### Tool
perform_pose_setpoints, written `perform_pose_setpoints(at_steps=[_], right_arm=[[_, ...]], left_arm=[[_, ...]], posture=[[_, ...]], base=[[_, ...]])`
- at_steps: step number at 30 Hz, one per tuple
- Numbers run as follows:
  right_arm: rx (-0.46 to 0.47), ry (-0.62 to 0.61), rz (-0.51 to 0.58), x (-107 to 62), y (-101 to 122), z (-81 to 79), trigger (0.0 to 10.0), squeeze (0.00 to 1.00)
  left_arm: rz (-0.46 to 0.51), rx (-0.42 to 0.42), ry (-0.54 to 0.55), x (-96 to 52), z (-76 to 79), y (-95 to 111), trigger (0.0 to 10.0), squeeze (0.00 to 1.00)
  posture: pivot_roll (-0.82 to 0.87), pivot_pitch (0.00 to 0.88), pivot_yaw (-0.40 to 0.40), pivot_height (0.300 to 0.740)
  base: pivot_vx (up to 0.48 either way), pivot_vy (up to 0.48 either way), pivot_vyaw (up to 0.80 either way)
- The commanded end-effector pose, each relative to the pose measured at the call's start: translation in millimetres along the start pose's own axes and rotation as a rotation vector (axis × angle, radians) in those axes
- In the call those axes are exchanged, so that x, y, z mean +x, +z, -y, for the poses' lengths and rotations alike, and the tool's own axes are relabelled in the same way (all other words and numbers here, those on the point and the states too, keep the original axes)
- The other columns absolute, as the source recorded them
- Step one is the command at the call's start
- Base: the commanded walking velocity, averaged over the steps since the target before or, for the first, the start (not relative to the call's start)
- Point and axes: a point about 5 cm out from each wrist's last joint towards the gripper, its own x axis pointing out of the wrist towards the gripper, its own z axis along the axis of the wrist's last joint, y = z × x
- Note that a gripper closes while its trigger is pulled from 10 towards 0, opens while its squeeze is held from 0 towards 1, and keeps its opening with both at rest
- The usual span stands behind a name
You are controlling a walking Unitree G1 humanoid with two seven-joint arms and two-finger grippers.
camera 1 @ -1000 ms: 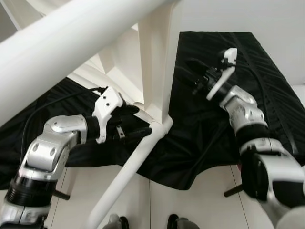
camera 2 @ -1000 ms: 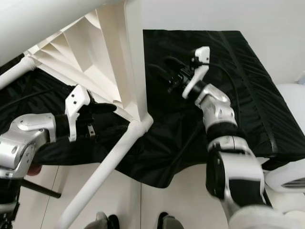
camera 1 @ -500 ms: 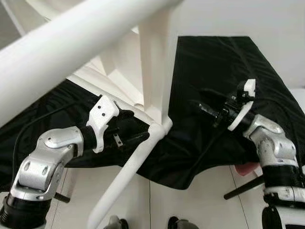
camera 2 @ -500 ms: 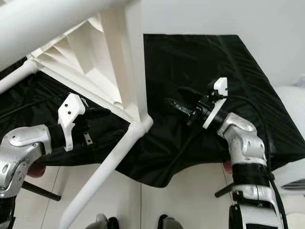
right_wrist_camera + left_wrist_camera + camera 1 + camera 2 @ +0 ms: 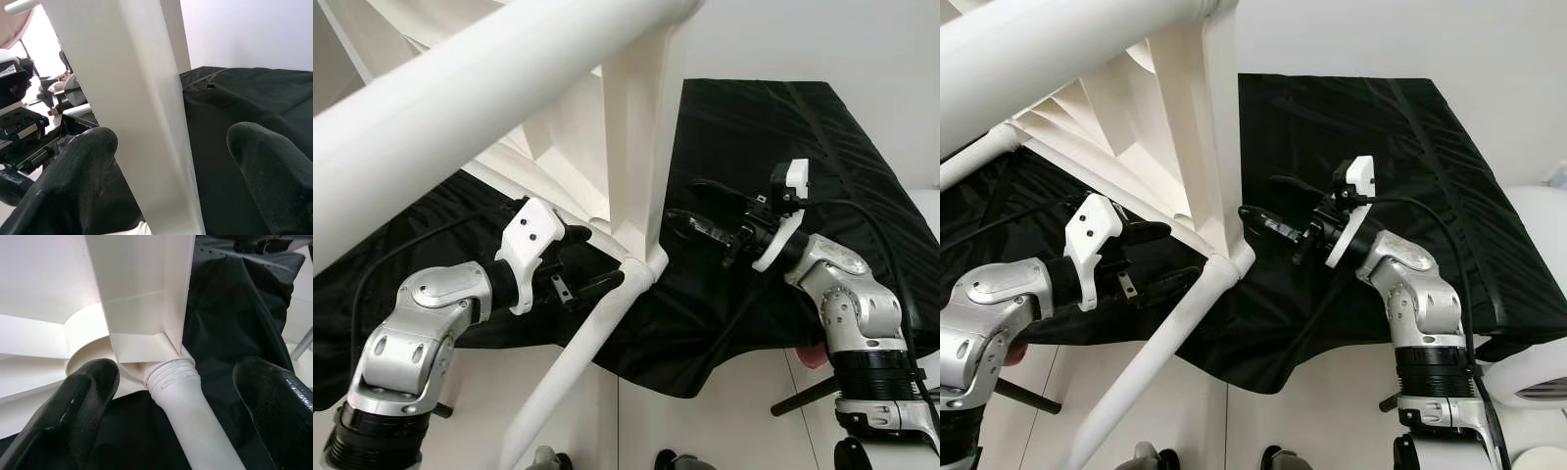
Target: Building children table
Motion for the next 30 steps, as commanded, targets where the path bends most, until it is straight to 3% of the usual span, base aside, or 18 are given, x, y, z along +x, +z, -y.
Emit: perform_pose_setpoints(at_steps=[1, 13, 14, 17, 18, 19, 22, 30], right_arm=[[-0.002, 0.023, 0.014, 6.1, 3.4, -3.5, 10.0, 0.0], [0.018, 0.06, 0.01, 15.0, 2.2, -7.0, 10.0, 0.0], [0.018, 0.07, 0.007, 16.1, 2.4, -7.3, 10.0, 0.0], [0.018, 0.072, 0.006, 16.5, 2.5, -7.3, 10.0, 0.0], [0.019, 0.071, 0.003, 17.4, 2.1, -6.8, 10.0, 0.0], [0.019, 0.071, 0.003, 17.4, 2.1, -6.8, 10.0, 0.0], [0.016, 0.069, 0.002, 18.8, 2.1, -5.2, 10.0, 0.0], [0.009, 0.063, 0.01, 30.4, 0.0, -3.6, 10.0, 0.0]], left_arm=[[-0.014, -0.005, 0.284, -3.9, -10.3, -2.1, 10.0, 0.0], [-0.02, -0.001, 0.444, -0.8, -12.3, -2.5, 10.0, 0.0], [-0.035, 0.0, 0.545, -5.1, -20.2, -4.7, 10.0, 0.0], [-0.041, 0.002, 0.578, -7.0, -23.3, -5.3, 10.0, 0.0], [-0.069, 0.016, 0.663, -12.2, -30.9, -7.6, 10.0, 0.0], [-0.069, 0.016, 0.663, -12.2, -30.9, -7.6, 10.0, 0.0], [-0.095, 0.015, 0.806, -21.4, -39.8, -9.5, 10.0, 0.0], [-0.088, 0.046, 0.864, -23.0, -34.2, -4.1, 10.0, 0.0]], posture=[[-0.01, 0.128, -0.006, 0.74], [0.0, 0.131, -0.011, 0.74], [0.0, 0.131, -0.013, 0.74], [0.0, 0.133, -0.013, 0.74], [0.0, 0.136, -0.014, 0.74], [0.0, 0.136, -0.014, 0.74], [0.0, 0.137, -0.016, 0.74], [0.02, 0.14, -0.034, 0.74]], base=[[0.0, 0.0, 0.0], [0.0, 0.0, 0.0], [0.0, 0.0, 0.0], [0.0, 0.0, 0.0], [0.0, 0.0, 0.0], [0.0, 0.0, 0.0], [0.0, 0.0, 0.0], [0.0, 0.0, 0.0]])
